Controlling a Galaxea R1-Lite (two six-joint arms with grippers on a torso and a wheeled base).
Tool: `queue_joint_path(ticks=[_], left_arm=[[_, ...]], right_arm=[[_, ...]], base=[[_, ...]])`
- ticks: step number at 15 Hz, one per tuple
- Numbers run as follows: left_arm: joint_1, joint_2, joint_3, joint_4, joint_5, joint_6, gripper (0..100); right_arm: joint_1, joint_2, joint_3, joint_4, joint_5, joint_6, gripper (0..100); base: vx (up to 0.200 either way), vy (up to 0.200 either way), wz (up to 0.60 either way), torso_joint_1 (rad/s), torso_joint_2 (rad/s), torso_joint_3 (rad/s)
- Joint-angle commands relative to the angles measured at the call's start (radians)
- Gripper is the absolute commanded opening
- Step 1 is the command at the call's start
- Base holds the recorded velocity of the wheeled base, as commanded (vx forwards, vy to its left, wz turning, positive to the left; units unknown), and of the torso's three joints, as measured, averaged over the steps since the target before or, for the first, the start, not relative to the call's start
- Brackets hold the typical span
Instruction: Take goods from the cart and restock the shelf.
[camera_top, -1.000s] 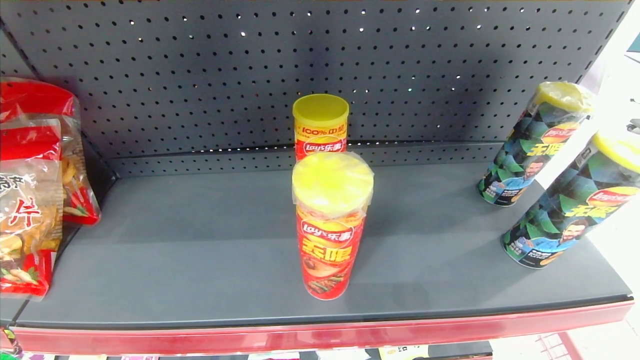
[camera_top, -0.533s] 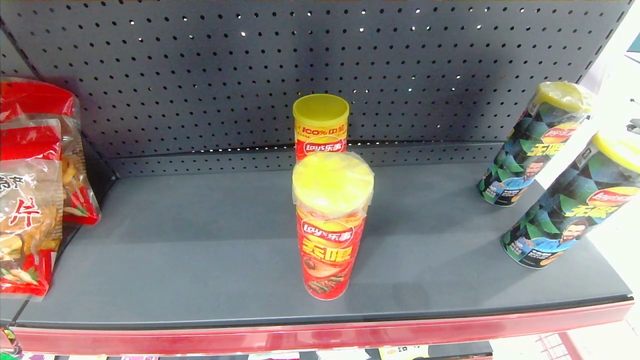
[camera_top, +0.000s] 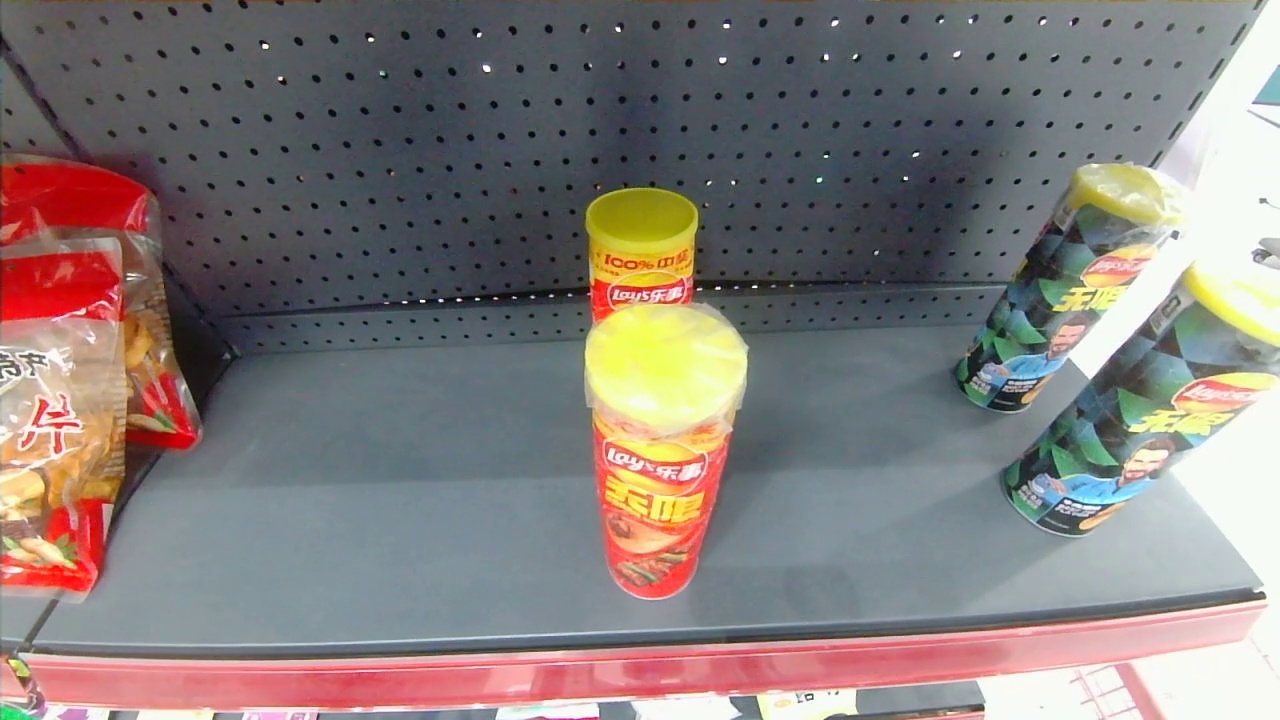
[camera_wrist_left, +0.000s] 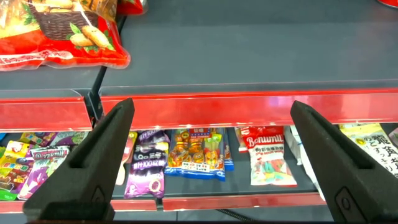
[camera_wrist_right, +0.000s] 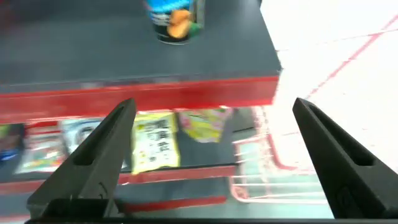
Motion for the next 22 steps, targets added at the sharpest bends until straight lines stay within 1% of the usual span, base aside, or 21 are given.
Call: queue_joint_path(ticks=[1, 3, 4, 5, 6, 7, 8, 11, 13, 20, 22], left_arm=[[0.000, 0.001, 0.000, 0.000, 0.001, 0.000, 100], [0.000, 0.001, 0.000, 0.000, 0.001, 0.000, 100], [0.000, 0.001, 0.000, 0.000, 0.001, 0.000, 100], [0.000, 0.001, 0.000, 0.000, 0.001, 0.000, 100], [0.000, 0.001, 0.000, 0.000, 0.001, 0.000, 100], [0.000, 0.001, 0.000, 0.000, 0.001, 0.000, 100], [0.000, 0.001, 0.000, 0.000, 0.001, 0.000, 100], [0.000, 0.001, 0.000, 0.000, 0.001, 0.000, 100], [0.000, 0.001, 0.000, 0.000, 0.001, 0.000, 100], [0.000, 0.001, 0.000, 0.000, 0.001, 0.000, 100], [0.000, 0.001, 0.000, 0.000, 0.001, 0.000, 100]], right_arm=[[0.056, -0.061, 0.086, -0.033, -0.064, -0.029, 100], [0.068, -0.063, 0.144, -0.085, -0.081, -0.029, 100], [0.068, -0.063, 0.200, -0.161, -0.081, -0.032, 100], [0.076, -0.063, 0.200, -0.160, -0.088, -0.032, 100], [0.082, -0.063, 0.200, -0.131, -0.105, -0.027, 100], [0.110, -0.066, 0.200, -0.131, -0.121, -0.015, 100], [0.156, -0.067, 0.200, -0.131, -0.136, 0.006, 100], [0.182, -0.158, 0.200, -0.126, -0.157, 0.019, 100], [0.182, -0.160, 0.198, -0.122, -0.191, 0.029, 100], [0.182, -0.158, 0.200, -0.129, -0.187, 0.026, 100], [0.182, -0.160, 0.200, -0.129, -0.200, 0.026, 100]], base=[[0.000, 0.000, 0.00, 0.000, 0.00, 0.000], [0.000, 0.000, 0.00, 0.000, 0.00, 0.000], [0.000, 0.000, 0.00, 0.000, 0.00, 0.000], [0.000, 0.000, 0.00, 0.000, 0.00, 0.000], [0.000, 0.000, 0.00, 0.000, 0.00, 0.000], [0.000, 0.000, 0.00, 0.000, 0.00, 0.000], [0.000, 0.000, 0.00, 0.000, 0.00, 0.000], [0.000, 0.000, 0.00, 0.000, 0.00, 0.000], [0.000, 0.000, 0.00, 0.000, 0.00, 0.000], [0.000, 0.000, 0.00, 0.000, 0.00, 0.000], [0.000, 0.000, 0.00, 0.000, 0.00, 0.000]])
